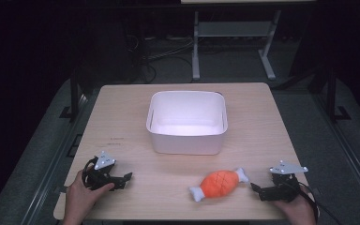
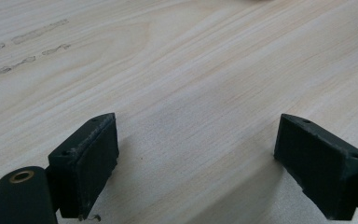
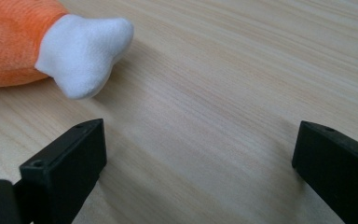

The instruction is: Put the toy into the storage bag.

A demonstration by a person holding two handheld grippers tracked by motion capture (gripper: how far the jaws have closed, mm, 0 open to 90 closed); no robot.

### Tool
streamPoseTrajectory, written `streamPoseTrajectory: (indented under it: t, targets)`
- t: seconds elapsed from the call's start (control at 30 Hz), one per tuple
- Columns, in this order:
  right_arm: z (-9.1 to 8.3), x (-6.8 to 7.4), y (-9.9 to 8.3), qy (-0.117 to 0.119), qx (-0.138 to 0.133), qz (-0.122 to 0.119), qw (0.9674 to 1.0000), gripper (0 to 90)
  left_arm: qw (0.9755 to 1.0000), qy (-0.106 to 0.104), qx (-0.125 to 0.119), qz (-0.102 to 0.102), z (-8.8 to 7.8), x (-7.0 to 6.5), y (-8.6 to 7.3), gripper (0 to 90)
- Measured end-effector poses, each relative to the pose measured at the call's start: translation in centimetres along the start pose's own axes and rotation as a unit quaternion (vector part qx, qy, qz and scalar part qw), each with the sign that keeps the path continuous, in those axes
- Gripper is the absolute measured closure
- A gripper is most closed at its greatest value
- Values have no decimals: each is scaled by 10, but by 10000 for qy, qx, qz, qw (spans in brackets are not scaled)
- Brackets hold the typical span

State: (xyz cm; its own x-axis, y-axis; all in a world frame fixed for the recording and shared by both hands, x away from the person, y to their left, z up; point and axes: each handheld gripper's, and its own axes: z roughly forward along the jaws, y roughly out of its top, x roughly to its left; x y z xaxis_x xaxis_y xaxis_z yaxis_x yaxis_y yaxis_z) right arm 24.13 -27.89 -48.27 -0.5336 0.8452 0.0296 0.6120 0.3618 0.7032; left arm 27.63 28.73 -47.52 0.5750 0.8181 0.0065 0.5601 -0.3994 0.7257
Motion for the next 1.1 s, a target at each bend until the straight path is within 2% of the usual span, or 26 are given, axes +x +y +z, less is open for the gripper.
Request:
streamPoseTrajectory:
  t: [0.07, 0.2, 0.37, 0.47, 0.6, 0.63, 0.8, 0.97, 1.1]
  targets:
    - [0, 0, 0, 0, -1, -10, 10000, 25, 10000, 0, 3, 0, 0, 0, 0, 128]
    - [-3, 0, 1, 76, 30, -84, 9999, 94, 10000, 0, -2, -1, 0, 0, 0, 128]
    - [-10, 0, 7, 13, 68, -188, 9998, 166, 10000, 1, 3, -1, 0, 0, 0, 129]
    - [-15, -3, 12, 43, -23, -211, 9998, 260, 10000, 1, 6, 3, 0, 0, 0, 128]
    - [-21, -7, 20, 256, -77, -220, 9994, 514, 10000, 0, -1, -3, 0, 0, 0, 128]
    - [-22, -8, 23, 382, -99, -231, 9990, 594, 10000, 1, -1, -2, 0, 0, 0, 128]
    - [-29, 0, 29, 771, -149, -418, 9960, 891, 10000, 0, 0, 0, 0, 0, 0, 128]
    - [-28, 9, 34, 1094, -116, -521, 9926, 897, 10000, 0, 8, 0, 0, 0, 0, 128]
    - [-23, 15, 36, 1194, 11, -630, 9908, 897, 10000, 1, -2, -2, 0, 0, 0, 128]
